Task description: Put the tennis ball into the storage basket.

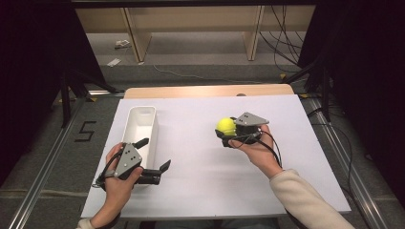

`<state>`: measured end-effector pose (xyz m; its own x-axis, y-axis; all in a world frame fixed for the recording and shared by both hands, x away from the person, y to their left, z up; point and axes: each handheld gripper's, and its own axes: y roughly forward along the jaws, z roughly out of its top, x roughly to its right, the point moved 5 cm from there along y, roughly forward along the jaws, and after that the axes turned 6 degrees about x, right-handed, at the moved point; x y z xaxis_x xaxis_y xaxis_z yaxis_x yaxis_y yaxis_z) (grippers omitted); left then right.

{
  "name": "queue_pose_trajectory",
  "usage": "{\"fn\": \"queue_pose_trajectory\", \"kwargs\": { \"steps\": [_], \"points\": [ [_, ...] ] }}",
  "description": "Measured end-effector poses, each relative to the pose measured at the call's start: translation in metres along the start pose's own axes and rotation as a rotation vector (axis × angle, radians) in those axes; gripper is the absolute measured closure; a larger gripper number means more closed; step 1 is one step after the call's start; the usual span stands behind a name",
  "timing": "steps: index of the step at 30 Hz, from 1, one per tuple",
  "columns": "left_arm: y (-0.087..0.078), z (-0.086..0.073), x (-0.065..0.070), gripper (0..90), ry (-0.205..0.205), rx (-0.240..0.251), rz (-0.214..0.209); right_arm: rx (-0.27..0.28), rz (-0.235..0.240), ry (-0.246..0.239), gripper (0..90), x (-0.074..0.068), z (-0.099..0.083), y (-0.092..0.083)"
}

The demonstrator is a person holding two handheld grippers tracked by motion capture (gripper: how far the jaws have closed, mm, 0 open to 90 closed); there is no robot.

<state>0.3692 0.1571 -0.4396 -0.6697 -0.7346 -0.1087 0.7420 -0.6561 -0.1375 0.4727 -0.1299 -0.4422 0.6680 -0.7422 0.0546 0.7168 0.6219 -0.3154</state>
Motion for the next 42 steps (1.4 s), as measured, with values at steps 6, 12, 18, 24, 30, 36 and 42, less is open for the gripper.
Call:
{"fn": "queue_pose_trajectory", "kwargs": {
  "steps": [6,12,18,24,30,36,42],
  "points": [
    [0.0,0.0,0.0,0.0,-0.002,0.003,0.0,0.001,0.004,-0.002,26.4,-0.003,0.0,0.003],
    [0.0,0.0,0.0,0.0,-0.001,0.003,-0.001,0.002,0.006,0.0,26.4,-0.005,0.001,0.005],
    [0.0,0.0,0.0,0.0,-0.001,0.003,-0.001,0.002,0.012,0.0,26.4,-0.008,0.002,0.008],
    [0.0,0.0,0.001,0.0,0.0,0.004,-0.004,0.0,0.017,-0.004,26.4,-0.01,0.003,0.01],
    [0.0,0.0,0.0,0.0,0.0,0.004,-0.002,0.003,0.021,-0.006,26.4,-0.013,0.005,0.011],
    [0.0,0.0,0.0,0.0,0.0,0.004,-0.003,0.005,0.026,-0.006,26.4,-0.016,0.006,0.014],
    [0.0,0.001,0.0,0.0,0.001,0.004,-0.003,0.006,0.032,-0.009,26.4,-0.019,0.007,0.016]
  ]
}}
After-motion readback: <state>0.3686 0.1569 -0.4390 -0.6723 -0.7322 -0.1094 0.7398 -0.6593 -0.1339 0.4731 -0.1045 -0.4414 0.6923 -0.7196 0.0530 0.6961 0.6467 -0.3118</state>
